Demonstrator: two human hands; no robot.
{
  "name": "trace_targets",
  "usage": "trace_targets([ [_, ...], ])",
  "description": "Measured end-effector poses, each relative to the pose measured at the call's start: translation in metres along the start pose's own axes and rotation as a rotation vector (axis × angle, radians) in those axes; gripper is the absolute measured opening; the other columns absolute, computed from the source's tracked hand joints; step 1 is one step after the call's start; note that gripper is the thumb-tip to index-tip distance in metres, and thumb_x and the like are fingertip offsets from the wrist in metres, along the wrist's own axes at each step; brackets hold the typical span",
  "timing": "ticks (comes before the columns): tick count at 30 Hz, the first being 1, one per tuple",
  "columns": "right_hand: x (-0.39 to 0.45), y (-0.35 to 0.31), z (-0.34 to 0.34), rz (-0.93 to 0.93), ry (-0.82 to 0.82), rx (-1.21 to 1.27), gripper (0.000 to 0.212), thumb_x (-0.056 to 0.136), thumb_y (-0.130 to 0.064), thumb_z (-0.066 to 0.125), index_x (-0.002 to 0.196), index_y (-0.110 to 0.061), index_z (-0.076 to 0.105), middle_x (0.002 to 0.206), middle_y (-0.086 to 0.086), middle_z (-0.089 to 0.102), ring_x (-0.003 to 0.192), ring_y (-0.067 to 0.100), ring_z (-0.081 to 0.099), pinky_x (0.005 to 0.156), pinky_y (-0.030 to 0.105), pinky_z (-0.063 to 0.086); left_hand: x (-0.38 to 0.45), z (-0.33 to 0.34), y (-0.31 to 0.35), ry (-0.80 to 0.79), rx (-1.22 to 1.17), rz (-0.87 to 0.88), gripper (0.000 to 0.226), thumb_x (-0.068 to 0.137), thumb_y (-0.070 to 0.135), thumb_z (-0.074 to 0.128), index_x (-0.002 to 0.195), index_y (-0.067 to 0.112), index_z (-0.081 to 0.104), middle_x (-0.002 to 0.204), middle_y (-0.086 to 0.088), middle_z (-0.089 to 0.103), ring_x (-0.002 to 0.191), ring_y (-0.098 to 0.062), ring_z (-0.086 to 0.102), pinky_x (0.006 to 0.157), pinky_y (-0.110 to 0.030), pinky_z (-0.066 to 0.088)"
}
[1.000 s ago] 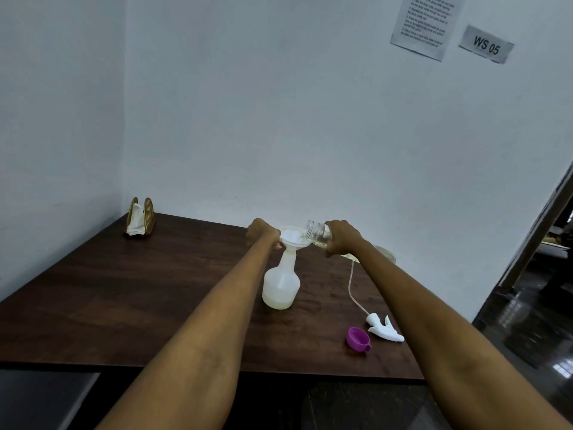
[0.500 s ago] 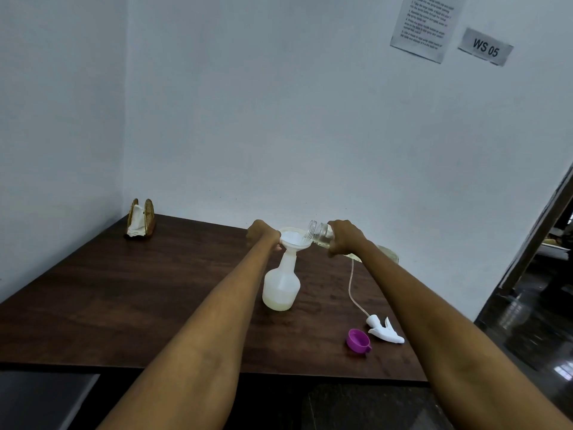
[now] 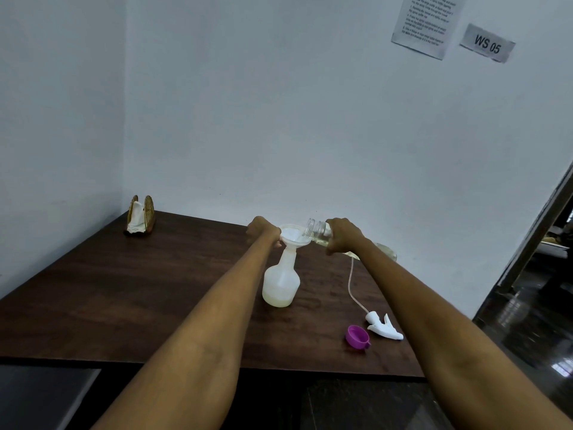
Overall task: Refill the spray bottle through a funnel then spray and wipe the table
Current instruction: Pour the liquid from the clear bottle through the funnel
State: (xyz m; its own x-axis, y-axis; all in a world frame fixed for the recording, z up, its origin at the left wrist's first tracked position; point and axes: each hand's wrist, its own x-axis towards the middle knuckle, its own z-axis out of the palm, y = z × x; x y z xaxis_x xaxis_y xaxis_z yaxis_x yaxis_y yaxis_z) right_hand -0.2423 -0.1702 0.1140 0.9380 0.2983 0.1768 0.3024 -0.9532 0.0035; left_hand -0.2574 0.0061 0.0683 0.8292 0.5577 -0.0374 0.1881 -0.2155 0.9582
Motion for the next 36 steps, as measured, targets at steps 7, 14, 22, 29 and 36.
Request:
trace_targets([
  [7, 0.0016, -0.0010, -0.0005, -0.002, 0.006, 0.015, 0.048, 0.065, -0.017, 0.078, 0.105, -0.004, 0.055, 0.110, 0.010, 0.061, 0.103, 0.027, 0.056, 0.067, 0.027, 0.037, 0.0005, 0.0003, -0.0013, -0.006, -0.001, 0.004, 0.024, 0.087, 0.001, 0.061, 0.064, 0.000, 0.056, 0.087, -0.019, 0.074, 0.016, -0.007, 0.041, 0.052, -0.024, 0.053],
  [14, 0.0002, 0.0004, 0.0011, -0.007, 0.004, 0.011, 0.042, 0.065, -0.016, 0.077, 0.099, -0.007, 0.054, 0.110, 0.010, 0.061, 0.102, 0.027, 0.057, 0.066, 0.027, 0.037, 0.0016, 0.0014, -0.0015, -0.009, 0.012, 0.008, 0.011, 0.087, 0.001, 0.061, 0.076, -0.002, 0.063, 0.087, -0.019, 0.074, 0.015, -0.007, 0.041, 0.052, -0.025, 0.054],
  [22, 0.0005, 0.0004, 0.0008, -0.005, 0.001, 0.002, 0.044, 0.066, -0.016, 0.077, 0.102, -0.007, 0.054, 0.111, 0.009, 0.061, 0.104, 0.027, 0.057, 0.067, 0.027, 0.036, 0.0017, 0.0020, -0.0005, -0.011, 0.022, 0.012, 0.010, 0.087, 0.003, 0.062, 0.080, -0.002, 0.066, 0.085, -0.017, 0.075, 0.021, -0.008, 0.046, 0.055, -0.025, 0.055],
  [29, 0.0017, 0.0007, 0.0000, -0.012, 0.005, -0.003, 0.043, 0.067, -0.016, 0.077, 0.101, -0.007, 0.053, 0.112, 0.009, 0.060, 0.105, 0.026, 0.056, 0.068, 0.028, 0.036, 0.0012, 0.0017, 0.0001, 0.004, 0.013, 0.003, 0.017, 0.087, 0.003, 0.061, 0.070, -0.001, 0.061, 0.082, -0.016, 0.074, 0.017, -0.007, 0.043, 0.053, -0.025, 0.054],
  [36, 0.0023, 0.0014, 0.0019, -0.015, 0.000, -0.012, 0.040, 0.066, -0.016, 0.077, 0.096, -0.011, 0.051, 0.111, 0.009, 0.060, 0.104, 0.026, 0.056, 0.068, 0.028, 0.037, 0.0000, 0.0008, 0.0003, -0.004, 0.015, 0.007, 0.015, 0.086, 0.003, 0.062, 0.072, 0.000, 0.062, 0.082, -0.015, 0.074, 0.030, -0.011, 0.051, 0.056, -0.025, 0.055],
])
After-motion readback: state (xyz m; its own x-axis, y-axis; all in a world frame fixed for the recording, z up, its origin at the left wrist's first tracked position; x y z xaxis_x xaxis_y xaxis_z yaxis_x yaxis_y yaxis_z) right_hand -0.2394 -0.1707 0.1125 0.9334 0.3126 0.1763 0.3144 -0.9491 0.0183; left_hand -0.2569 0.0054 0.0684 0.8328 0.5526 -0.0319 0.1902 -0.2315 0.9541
